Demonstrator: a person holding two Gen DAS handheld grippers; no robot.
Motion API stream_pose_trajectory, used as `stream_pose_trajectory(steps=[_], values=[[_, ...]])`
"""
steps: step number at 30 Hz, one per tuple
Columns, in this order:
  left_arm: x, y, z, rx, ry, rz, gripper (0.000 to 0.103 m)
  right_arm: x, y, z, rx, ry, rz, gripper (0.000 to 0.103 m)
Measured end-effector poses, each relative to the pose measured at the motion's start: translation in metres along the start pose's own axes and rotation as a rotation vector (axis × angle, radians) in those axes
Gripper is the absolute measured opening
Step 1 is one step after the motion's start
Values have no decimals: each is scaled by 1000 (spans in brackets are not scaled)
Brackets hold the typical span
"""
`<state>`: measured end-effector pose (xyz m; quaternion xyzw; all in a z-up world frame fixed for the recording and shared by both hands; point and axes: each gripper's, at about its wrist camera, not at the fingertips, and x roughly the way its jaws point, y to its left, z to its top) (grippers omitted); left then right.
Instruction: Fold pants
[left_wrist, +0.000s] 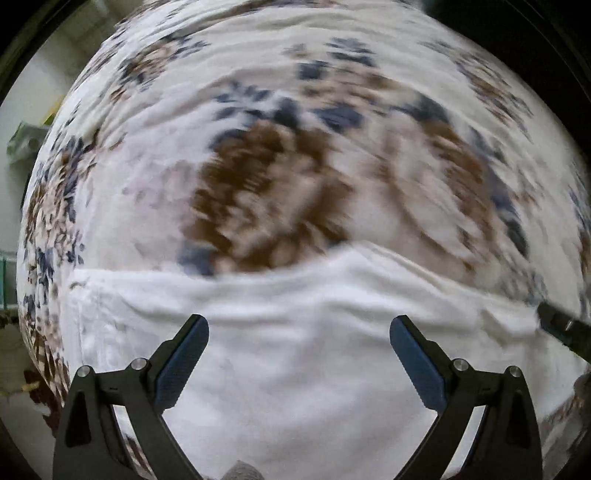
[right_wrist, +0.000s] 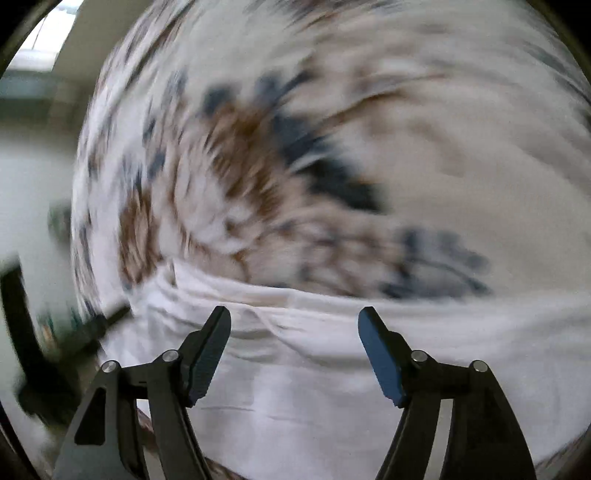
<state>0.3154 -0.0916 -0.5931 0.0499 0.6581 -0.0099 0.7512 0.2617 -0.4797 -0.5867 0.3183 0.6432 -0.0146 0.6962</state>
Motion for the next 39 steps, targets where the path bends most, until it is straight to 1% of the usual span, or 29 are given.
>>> stream_pose_trajectory(steps=[1,2,5,6,7,9,10,11,12,14,15,16,17,18,19,20,21,22,24,25,27,28,30,31,33,34,37,38,39], values=[[-4,-14,-8,28,11,-11,101,-17,-18,-12,65,-30,3,74],[-7,-30,-15,58,29,-19,101,-42,-52,-31,171,-85,4,74],[-5,-76,-35,122,89,-70,101,-91,-132,-116,416,-197,-30,74],[-2,-90,-41,135,105,-82,101,-102,-158,-137,490,-226,-30,74],[2,-108,-48,155,121,-99,101,-111,-179,-150,537,-239,-36,74],[10,-140,-58,189,138,-108,101,-124,-245,-180,678,-274,-19,74],[15,-155,-62,201,149,-115,101,-124,-263,-189,716,-285,-11,73],[21,-174,-67,217,156,-127,101,-125,-293,-199,764,-312,21,73],[26,-186,-70,227,163,-131,101,-122,-311,-205,782,-330,60,73],[42,-207,-76,223,201,-155,101,-115,-335,-206,782,-373,93,72],[49,-211,-79,214,211,-151,101,-110,-345,-203,770,-387,118,72],[58,-216,-81,219,216,-115,102,-105,-353,-199,772,-394,129,72],[64,-219,-83,227,217,-91,103,-100,-357,-196,773,-416,164,71],[69,-220,-84,227,214,-77,103,-99,-360,-193,763,-438,190,71],[71,-220,-84,220,213,-72,103,-95,-354,-190,753,-450,189,71],[72,-220,-83,213,215,-70,103,-99,-352,-185,729,-485,221,70],[73,-221,-83,210,217,-69,103,-101,-352,-183,712,-504,256,61],[74,-221,-84,208,220,-68,103,-104,-350,-179,689,-515,289,57],[77,-223,-84,201,224,-64,103,-102,-347,-171,644,-507,337,57],[78,-223,-84,196,225,-60,103,-97,-347,-167,633,-486,334,57],[86,-219,-80,194,223,-45,103,-85,-351,-159,639,-466,352,58],[87,-220,-81,193,222,-37,103,-78,-355,-155,650,-466,382,58],[95,-235,-83,185,232,-27,103,-80,-362,-154,650,-490,450,58],[104,-246,-76,180,238,-22,103,-80,-360,-152,641,-513,484,57],[108,-251,-73,177,250,-17,103,-85,-361,-153,628,-556,571,56],[110,-253,-71,176,255,-16,103,-82,-359,-150,620,-569,588,56],[111,-249,-62,177,260,-15,103,-65,-355,-137,613,-519,546,56],[108,-248,-61,178,260,-16,103,-64,-355,-134,621,-509,532,52],[108,-248,-60,177,259,-18,103,-61,-355,-131,642,-499,488,34]])
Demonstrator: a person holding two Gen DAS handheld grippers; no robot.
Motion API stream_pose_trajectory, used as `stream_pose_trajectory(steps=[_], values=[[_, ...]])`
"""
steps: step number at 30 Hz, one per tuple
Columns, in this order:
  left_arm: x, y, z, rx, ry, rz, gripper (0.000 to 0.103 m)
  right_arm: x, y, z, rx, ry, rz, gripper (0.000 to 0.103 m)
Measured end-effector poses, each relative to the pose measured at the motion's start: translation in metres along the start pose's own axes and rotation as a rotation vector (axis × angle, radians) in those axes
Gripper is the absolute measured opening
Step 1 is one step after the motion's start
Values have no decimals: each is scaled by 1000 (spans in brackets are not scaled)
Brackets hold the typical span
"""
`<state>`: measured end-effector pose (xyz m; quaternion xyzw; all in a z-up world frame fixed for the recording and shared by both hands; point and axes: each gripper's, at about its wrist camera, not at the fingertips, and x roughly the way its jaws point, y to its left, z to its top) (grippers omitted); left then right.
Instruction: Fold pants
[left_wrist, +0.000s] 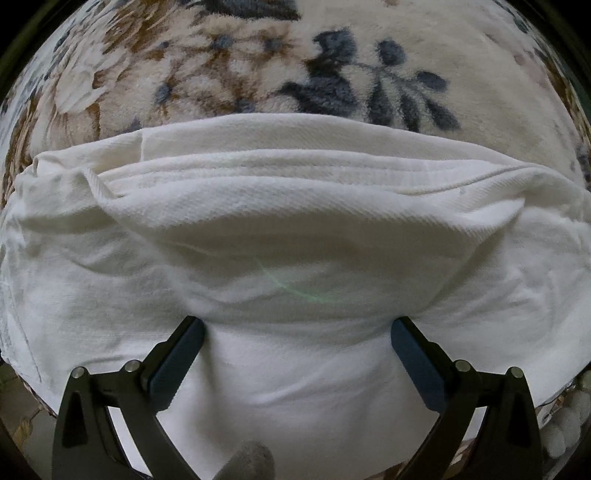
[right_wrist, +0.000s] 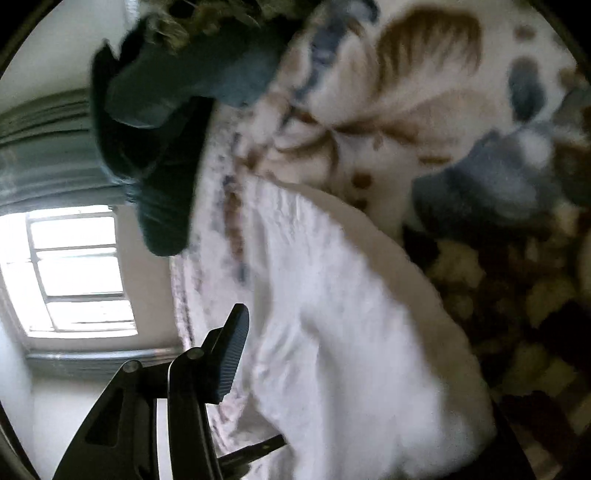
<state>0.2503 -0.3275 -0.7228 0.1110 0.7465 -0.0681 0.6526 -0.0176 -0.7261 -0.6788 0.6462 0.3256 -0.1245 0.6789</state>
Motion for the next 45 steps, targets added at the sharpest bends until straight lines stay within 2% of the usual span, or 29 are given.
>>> stream_pose_trajectory(steps=[1,3,6,11,15,18,19,22,24,28,35,39,41,42,44,45], values=[[-2,0,0,-2,-2,-4,103,1,1,0,7,-11,-20,14],[-10,1,2,-5,-16,-7,103,-5,10,-2,-18,-31,-57,13],[-18,2,-1,10,-60,31,103,-16,34,-10,-81,-52,-90,11],[-25,12,-5,10,-113,59,103,-20,76,-29,-146,-55,-91,10],[-31,28,-11,2,-151,42,103,-15,118,-55,-233,-52,-109,9],[-35,53,-17,-32,-169,26,103,-5,151,-83,-311,-42,-133,9],[-36,65,-20,-55,-170,20,103,-13,154,-92,-327,-40,-137,9],[-44,106,-32,-137,-163,-4,103,1,180,-130,-380,-6,-149,8],[-50,141,-45,-197,-159,-12,103,17,199,-168,-444,31,-160,8],[-60,215,-71,-294,-185,37,103,64,222,-238,-540,114,-175,8],[-60,333,-118,-456,-202,118,103,168,235,-372,-714,301,-241,8],[-58,374,-145,-532,-183,108,103,210,235,-436,-835,380,-324,8],[-56,385,-152,-567,-179,80,103,222,232,-450,-886,410,-386,15],[-58,395,-154,-586,-183,59,103,227,232,-456,-891,456,-411,18],[-61,404,-152,-610,-200,4,103,225,238,-453,-879,540,-388,31],[-65,406,-152,-616,-209,-21,103,220,242,-452,-864,592,-348,47]])
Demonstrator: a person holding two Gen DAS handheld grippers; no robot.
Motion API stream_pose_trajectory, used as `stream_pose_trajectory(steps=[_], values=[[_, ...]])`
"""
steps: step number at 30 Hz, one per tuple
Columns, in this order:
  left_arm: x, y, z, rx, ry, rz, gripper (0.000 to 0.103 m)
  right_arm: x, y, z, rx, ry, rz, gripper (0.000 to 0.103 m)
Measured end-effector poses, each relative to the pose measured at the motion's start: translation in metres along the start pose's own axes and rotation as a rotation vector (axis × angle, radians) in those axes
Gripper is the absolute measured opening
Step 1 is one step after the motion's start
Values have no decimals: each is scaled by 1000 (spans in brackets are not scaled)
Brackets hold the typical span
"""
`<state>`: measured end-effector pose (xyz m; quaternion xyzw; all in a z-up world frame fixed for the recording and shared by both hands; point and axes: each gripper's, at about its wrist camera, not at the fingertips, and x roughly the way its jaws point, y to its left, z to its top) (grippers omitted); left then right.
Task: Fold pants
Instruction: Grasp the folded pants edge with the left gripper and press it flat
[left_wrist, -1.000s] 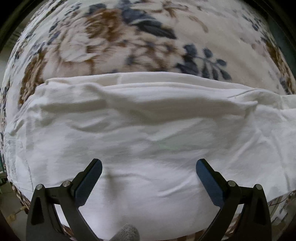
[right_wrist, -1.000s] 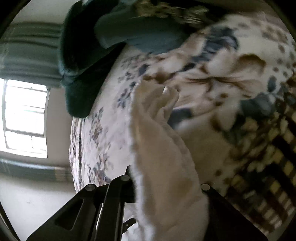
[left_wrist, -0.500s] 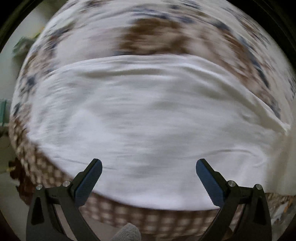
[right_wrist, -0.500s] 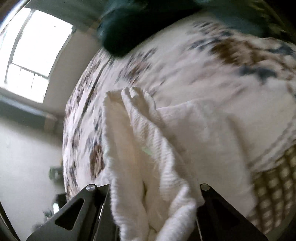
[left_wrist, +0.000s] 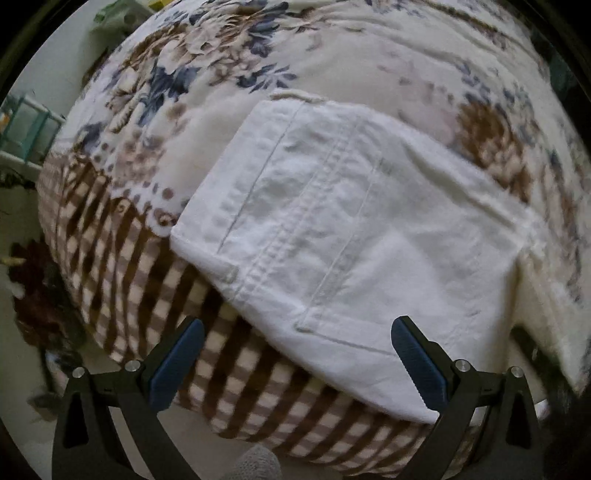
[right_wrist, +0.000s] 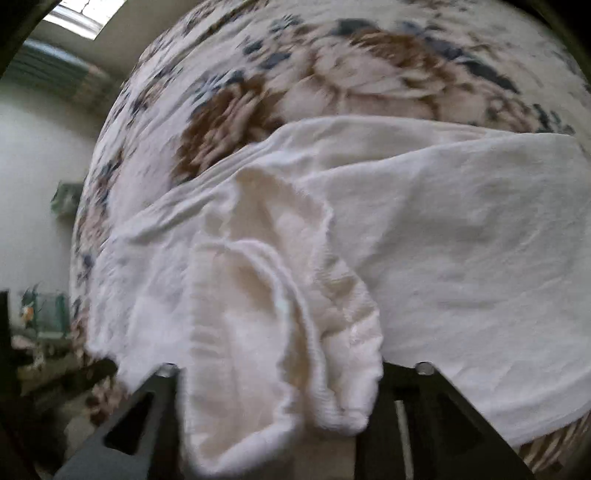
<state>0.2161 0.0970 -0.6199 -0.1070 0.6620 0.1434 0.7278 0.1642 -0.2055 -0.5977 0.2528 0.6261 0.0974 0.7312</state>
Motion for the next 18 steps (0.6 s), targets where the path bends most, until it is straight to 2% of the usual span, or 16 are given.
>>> stream_pose_trajectory(steps=[1,2,5,7,9,12,13,15,16,17,18], values=[[-2,-2,3,-8,0,-33,103,-7,-1,0,3,12,59,58],[-4,-5,7,-10,0,-70,103,-20,-6,-3,16,22,161,60],[-2,-22,24,33,5,-154,103,-49,-30,-10,89,48,228,66],[1,-49,27,80,19,-209,103,-62,-49,-12,120,43,186,66],[11,-77,26,133,45,-252,103,-71,-75,-11,139,27,75,66],[36,-126,20,215,118,-261,103,-71,-101,-11,195,37,-37,66],[43,-139,18,235,139,-272,99,-69,-108,-10,211,34,-59,66],[48,-163,9,300,130,-235,78,-67,-120,-3,233,25,-93,66],[49,-170,5,340,92,-186,52,-69,-128,-3,244,27,-108,66],[47,-172,3,363,61,-187,18,-66,-132,-2,249,34,-125,66],[45,-171,1,361,66,-210,15,-64,-134,-2,247,41,-148,66]])
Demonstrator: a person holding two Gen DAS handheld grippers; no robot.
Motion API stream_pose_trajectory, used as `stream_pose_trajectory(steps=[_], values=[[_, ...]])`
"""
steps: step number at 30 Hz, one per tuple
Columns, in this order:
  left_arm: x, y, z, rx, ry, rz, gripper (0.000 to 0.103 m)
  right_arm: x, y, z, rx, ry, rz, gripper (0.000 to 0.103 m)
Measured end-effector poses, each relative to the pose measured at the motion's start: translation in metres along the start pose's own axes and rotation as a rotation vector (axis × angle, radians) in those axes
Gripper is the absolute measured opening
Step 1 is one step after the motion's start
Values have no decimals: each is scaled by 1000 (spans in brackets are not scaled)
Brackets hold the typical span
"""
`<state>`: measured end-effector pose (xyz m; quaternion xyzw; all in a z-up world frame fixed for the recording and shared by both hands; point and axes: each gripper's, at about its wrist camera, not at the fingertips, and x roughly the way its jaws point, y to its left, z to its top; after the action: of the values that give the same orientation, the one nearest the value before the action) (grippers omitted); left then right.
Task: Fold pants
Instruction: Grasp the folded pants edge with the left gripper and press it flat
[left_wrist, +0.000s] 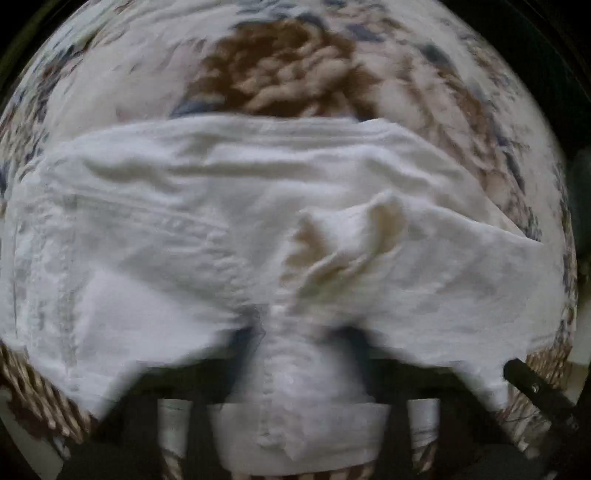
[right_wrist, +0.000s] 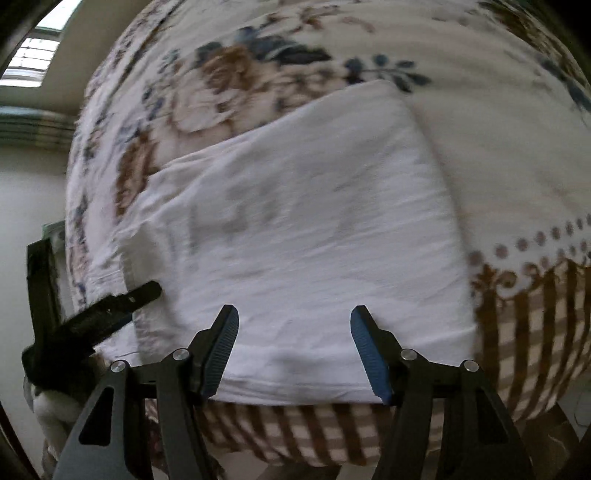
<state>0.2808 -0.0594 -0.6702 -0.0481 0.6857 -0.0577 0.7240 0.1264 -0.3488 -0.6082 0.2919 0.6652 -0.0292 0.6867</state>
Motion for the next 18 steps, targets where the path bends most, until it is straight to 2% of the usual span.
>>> stream_pose_trajectory(steps=[2,6,9,11,13,14,15,16,18], values=[[-16,5,-7,-15,-25,-13,11,4,-2,2,-12,10,-25,66],[-30,10,-19,-38,-24,-20,11,9,-1,4,-30,27,-45,66],[-11,20,-14,-84,16,-34,14,12,7,4,-44,40,-72,66],[9,26,-9,-118,70,-71,18,12,13,3,-64,50,-102,66],[4,38,-8,-196,106,-142,21,14,27,1,-97,52,-71,66],[-3,43,-9,-238,120,-158,25,13,34,-2,-112,50,-21,64],[-12,48,-12,-264,111,-164,26,17,45,-7,-142,70,53,57],[-25,48,-16,-271,80,-173,26,21,52,-10,-167,83,62,42],[-44,40,-22,-233,36,-157,32,40,73,-23,-239,135,58,28]])
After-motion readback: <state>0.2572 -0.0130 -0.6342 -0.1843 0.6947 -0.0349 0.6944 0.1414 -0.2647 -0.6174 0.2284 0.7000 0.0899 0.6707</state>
